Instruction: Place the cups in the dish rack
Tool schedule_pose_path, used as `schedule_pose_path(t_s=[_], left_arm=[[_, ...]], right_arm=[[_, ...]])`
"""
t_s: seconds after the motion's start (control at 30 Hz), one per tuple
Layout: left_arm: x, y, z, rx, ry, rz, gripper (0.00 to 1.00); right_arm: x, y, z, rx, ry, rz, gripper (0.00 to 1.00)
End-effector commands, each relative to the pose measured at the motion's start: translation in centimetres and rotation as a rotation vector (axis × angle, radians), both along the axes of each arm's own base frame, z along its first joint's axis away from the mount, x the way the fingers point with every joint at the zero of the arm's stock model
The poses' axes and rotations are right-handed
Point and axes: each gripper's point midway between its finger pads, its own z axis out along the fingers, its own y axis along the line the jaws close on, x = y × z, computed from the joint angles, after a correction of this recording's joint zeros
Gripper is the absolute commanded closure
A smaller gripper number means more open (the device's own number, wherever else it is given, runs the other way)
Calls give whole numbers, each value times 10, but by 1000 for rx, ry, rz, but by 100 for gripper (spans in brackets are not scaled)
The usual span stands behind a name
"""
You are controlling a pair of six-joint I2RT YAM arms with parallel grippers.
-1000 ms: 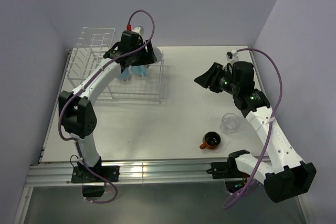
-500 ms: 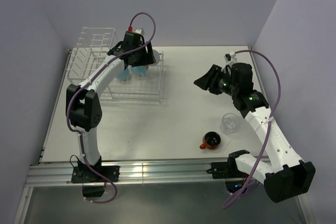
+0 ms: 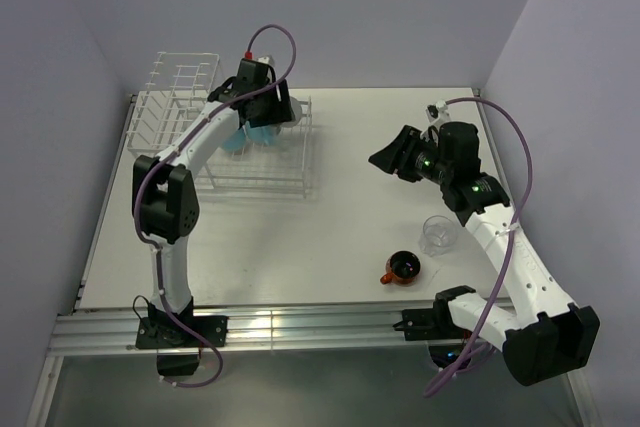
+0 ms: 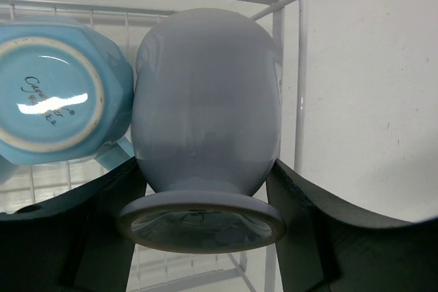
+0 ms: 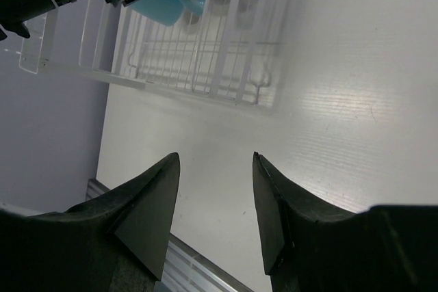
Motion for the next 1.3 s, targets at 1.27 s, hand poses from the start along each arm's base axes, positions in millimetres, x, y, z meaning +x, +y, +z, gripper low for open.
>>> schedule_pose_path(t_s=[1.27], left_arm=[[19, -8, 1, 76, 37, -16, 100]], right_arm=[[6, 2, -5, -20, -17, 21, 45]])
